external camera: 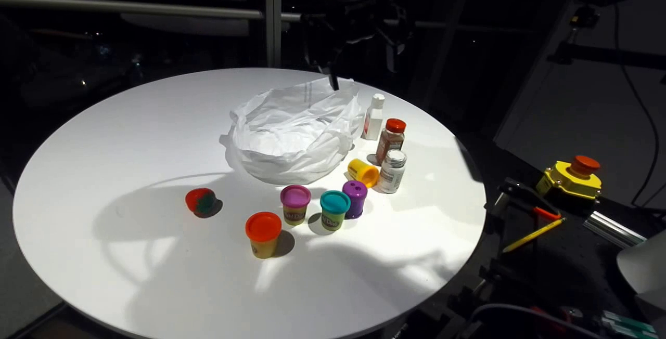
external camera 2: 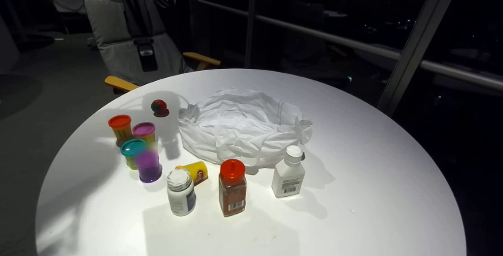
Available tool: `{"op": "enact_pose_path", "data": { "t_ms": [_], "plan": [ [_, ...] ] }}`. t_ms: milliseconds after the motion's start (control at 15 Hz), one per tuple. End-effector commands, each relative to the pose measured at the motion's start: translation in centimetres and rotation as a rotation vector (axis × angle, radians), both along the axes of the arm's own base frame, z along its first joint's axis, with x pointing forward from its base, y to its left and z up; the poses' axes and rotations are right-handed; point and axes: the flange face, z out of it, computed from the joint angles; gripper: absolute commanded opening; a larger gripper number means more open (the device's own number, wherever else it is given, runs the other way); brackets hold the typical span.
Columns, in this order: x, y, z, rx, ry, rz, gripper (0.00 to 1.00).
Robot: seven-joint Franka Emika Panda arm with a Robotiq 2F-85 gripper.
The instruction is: Remove the contents in the plastic bag and put them on the table.
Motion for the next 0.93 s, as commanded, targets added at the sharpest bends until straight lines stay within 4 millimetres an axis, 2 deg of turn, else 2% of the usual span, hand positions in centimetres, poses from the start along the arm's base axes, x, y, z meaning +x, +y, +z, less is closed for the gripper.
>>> {"op": "enact_pose_path", "data": {
  "t_ms": [0, 200, 867],
  "plan": [
    [-0.9, -0.3, 0.2, -0.002, -0.003, 0.005, 1.00],
    [-1.8, -0.5, 0.4, 0.002, -0.011, 0.012, 1.00],
    [-1.9, -0.4, 0.3, 0.002, -0.010, 0.013, 1.00]
  ]
}}
